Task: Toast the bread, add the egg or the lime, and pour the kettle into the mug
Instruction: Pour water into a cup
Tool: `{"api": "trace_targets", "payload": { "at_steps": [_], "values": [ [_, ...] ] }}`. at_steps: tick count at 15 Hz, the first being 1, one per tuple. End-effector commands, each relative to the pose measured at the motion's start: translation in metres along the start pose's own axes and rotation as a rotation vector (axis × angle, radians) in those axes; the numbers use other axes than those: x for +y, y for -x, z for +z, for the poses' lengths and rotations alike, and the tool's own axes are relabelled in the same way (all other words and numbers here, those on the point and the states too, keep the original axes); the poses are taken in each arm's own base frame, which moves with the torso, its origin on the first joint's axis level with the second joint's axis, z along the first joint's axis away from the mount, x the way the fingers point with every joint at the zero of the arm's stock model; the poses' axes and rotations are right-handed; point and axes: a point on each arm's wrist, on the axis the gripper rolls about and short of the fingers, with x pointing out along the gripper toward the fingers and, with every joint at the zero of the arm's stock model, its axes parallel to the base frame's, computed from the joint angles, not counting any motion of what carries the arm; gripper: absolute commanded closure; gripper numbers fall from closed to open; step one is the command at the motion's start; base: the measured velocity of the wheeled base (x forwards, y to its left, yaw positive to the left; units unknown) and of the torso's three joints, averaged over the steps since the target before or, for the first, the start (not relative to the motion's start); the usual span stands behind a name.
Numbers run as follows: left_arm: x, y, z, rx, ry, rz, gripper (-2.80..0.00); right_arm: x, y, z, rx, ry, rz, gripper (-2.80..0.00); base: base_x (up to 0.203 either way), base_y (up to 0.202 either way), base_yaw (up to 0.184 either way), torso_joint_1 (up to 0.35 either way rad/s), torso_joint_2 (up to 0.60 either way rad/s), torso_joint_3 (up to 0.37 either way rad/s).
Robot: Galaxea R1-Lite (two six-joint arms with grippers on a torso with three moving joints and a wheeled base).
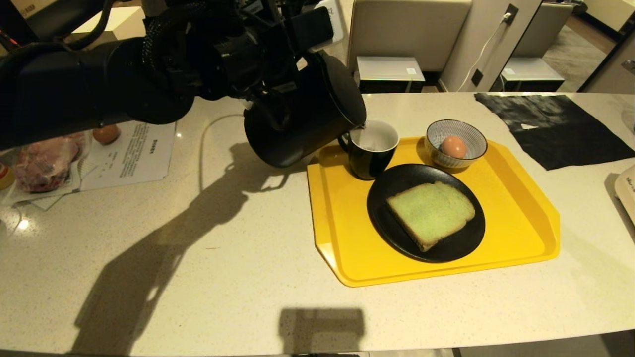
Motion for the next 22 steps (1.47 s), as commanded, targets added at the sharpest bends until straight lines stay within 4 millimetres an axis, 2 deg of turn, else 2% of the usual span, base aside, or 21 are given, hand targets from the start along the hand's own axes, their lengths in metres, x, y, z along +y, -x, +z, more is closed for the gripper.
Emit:
{"api": "trace_targets", "payload": {
  "at_steps": [1,10,22],
  "values": [
    [0.005,0.002,-0.002,0.006,-0.007,0.009,0.00,0.000,-0.002,-0.008,0.028,0.000,0.001,0.00,0.000,0.000,0.000,0.000,0.00,0.000],
    [0.004,0.001,-0.006,0.020,-0.075,-0.003,0.00,0.000,-0.002,-0.008,0.028,0.000,0.001,0.00,0.000,0.000,0.000,0.000,0.00,0.000],
    [0.017,0.005,-0.004,0.012,-0.136,0.082,0.00,0.000,-0.002,-0.008,0.028,0.000,-0.001,0.00,0.000,0.000,0.000,0.000,0.00,0.000]
  ]
}}
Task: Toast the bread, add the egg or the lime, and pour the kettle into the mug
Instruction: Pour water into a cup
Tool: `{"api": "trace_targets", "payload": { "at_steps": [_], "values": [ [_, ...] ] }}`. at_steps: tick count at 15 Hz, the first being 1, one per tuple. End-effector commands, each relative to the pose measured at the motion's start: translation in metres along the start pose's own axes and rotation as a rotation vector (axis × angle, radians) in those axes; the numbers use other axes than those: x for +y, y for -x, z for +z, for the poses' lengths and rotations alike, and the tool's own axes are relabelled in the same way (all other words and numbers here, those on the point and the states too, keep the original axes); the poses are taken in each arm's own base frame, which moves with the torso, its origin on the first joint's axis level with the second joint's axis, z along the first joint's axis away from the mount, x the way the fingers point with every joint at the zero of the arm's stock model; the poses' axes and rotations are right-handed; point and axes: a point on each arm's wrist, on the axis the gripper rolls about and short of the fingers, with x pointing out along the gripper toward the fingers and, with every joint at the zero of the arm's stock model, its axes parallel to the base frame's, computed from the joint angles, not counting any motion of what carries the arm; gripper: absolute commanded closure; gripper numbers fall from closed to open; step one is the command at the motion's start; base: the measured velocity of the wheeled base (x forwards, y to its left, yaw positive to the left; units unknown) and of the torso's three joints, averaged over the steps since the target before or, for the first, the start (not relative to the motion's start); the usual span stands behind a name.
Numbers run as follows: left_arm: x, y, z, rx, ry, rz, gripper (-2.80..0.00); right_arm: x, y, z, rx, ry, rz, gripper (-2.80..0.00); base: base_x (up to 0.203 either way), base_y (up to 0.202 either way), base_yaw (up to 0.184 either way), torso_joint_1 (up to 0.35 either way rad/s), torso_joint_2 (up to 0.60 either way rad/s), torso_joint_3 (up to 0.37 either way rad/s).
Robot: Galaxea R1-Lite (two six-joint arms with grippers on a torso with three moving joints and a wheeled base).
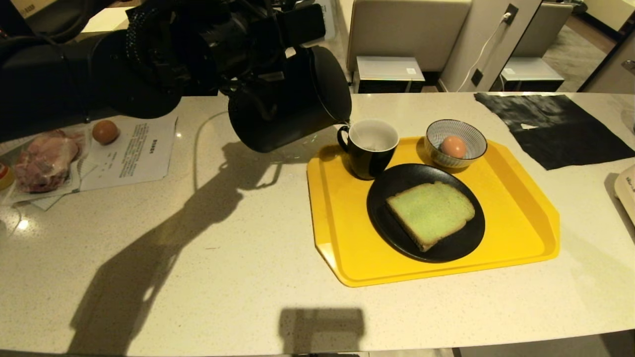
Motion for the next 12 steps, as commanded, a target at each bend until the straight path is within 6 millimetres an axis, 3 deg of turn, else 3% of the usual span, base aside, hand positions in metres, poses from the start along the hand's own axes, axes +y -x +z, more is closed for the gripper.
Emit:
{"api": "trace_targets", "payload": {
  "at_steps": [1,12],
  "values": [
    [0.003,0.001,0.000,0.000,-0.005,0.016,0.00,0.000,-0.002,-0.008,0.028,0.001,0.001,0.00,0.000,0.000,0.000,0.000,0.00,0.000],
    [0.006,0.004,0.014,-0.027,0.019,0.061,0.00,0.000,-0.002,-0.008,0.028,0.001,0.001,0.00,0.000,0.000,0.000,0.000,0.00,0.000]
  ]
}}
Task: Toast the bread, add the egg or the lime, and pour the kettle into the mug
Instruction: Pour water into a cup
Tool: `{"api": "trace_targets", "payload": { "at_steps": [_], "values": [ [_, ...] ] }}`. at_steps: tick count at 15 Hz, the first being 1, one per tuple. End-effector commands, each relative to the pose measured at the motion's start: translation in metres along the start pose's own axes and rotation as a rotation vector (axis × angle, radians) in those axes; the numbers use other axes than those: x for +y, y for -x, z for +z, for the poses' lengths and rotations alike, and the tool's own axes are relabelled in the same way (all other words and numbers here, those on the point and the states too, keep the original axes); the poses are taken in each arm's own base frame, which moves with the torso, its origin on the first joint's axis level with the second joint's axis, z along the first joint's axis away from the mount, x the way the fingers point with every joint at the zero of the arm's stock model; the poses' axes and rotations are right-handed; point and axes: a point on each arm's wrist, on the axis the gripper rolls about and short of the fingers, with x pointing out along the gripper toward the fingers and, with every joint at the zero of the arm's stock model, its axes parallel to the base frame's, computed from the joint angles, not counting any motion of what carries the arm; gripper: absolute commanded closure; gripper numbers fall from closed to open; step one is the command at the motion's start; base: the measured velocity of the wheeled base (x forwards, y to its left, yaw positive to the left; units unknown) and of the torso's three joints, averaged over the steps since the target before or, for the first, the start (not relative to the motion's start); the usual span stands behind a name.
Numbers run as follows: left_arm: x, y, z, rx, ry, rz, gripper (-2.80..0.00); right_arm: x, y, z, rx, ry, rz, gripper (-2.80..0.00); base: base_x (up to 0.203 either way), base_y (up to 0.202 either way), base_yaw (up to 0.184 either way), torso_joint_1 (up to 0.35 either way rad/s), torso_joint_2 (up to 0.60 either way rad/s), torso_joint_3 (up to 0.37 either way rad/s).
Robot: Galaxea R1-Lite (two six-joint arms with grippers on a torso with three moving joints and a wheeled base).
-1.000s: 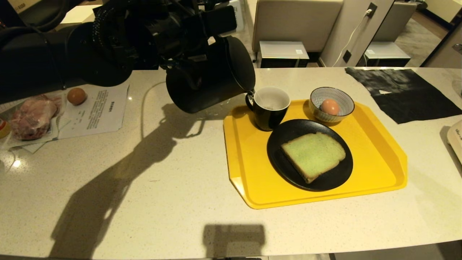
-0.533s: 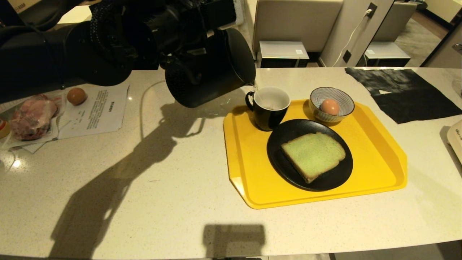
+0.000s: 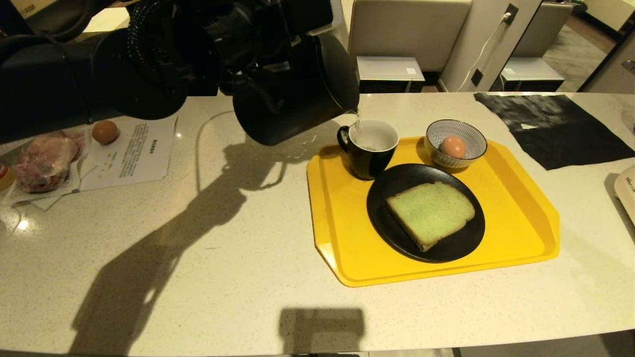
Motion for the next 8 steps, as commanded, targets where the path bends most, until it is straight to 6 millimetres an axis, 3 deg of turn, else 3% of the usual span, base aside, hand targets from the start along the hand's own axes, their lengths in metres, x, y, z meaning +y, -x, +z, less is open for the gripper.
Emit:
{"api": "trace_targets", "payload": {
  "at_steps": [1,8],
  "values": [
    [0.000,0.001,0.004,-0.010,-0.003,0.001,0.00,0.000,-0.002,-0.008,0.028,0.000,0.001,0.00,0.000,0.000,0.000,0.000,0.00,0.000],
    [-0.003,0.006,0.022,-0.053,-0.008,-0.012,0.00,0.000,-0.002,-0.008,0.028,0.000,0.001,0.00,0.000,0.000,0.000,0.000,0.00,0.000]
  ]
}}
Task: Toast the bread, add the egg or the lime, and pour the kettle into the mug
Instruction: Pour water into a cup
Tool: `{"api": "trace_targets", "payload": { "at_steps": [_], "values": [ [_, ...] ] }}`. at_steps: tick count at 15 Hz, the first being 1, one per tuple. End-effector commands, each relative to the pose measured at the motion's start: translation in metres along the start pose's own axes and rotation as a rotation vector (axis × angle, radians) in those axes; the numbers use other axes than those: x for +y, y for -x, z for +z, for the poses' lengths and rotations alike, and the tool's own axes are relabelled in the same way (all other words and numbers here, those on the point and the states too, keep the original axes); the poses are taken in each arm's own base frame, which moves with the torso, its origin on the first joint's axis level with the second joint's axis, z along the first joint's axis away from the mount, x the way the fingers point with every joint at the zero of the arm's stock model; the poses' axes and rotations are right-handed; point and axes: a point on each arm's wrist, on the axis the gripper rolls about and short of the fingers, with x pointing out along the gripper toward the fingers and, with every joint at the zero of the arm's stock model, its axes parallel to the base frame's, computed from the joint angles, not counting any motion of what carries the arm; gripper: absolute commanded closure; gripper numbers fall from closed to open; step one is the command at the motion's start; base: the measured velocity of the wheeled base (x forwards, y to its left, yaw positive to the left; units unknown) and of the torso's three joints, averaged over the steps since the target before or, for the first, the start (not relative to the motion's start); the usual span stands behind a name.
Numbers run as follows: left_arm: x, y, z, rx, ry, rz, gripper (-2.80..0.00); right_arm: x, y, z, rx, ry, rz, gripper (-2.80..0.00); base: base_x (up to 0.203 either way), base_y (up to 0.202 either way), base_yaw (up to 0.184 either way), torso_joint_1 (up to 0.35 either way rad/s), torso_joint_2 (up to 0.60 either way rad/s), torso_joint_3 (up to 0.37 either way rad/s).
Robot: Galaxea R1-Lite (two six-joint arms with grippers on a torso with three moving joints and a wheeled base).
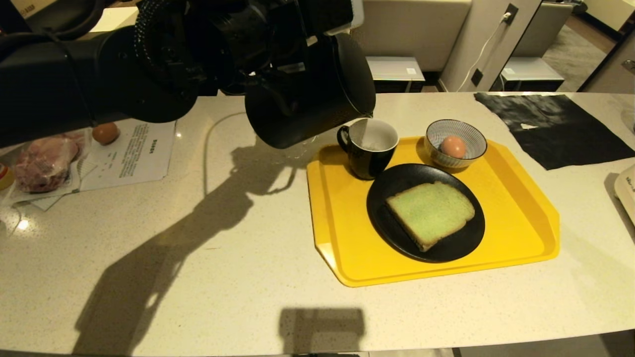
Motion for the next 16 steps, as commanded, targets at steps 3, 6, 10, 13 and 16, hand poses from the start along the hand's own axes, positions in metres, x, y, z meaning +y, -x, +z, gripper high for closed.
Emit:
{"api": "trace_targets", "payload": {
  "at_steps": [3,6,10,13,16],
  "values": [
    [-0.0012,0.0002,0.0030,-0.004,-0.030,-0.001,0.00,0.0001,-0.0018,-0.0077,0.028,0.000,0.001,0.00,0.000,0.000,0.000,0.000,0.00,0.000],
    [-0.0025,0.0001,0.0029,-0.004,-0.046,-0.008,0.00,0.0001,-0.0018,-0.0077,0.028,0.000,0.001,0.00,0.000,0.000,0.000,0.000,0.00,0.000],
    [-0.0052,0.0001,0.0030,-0.009,-0.060,-0.031,0.00,0.0001,-0.0018,-0.0077,0.028,0.000,0.001,0.00,0.000,0.000,0.000,0.000,0.00,0.000],
    [-0.0054,0.0002,0.0034,-0.012,-0.062,-0.033,0.00,0.0001,-0.0018,-0.0077,0.028,0.000,0.001,0.00,0.000,0.000,0.000,0.000,0.00,0.000],
    [-0.0085,-0.0006,0.0035,-0.023,-0.071,-0.051,0.00,0.0001,-0.0018,-0.0077,0.028,0.000,0.001,0.00,0.000,0.000,0.000,0.000,0.00,0.000]
  ]
}}
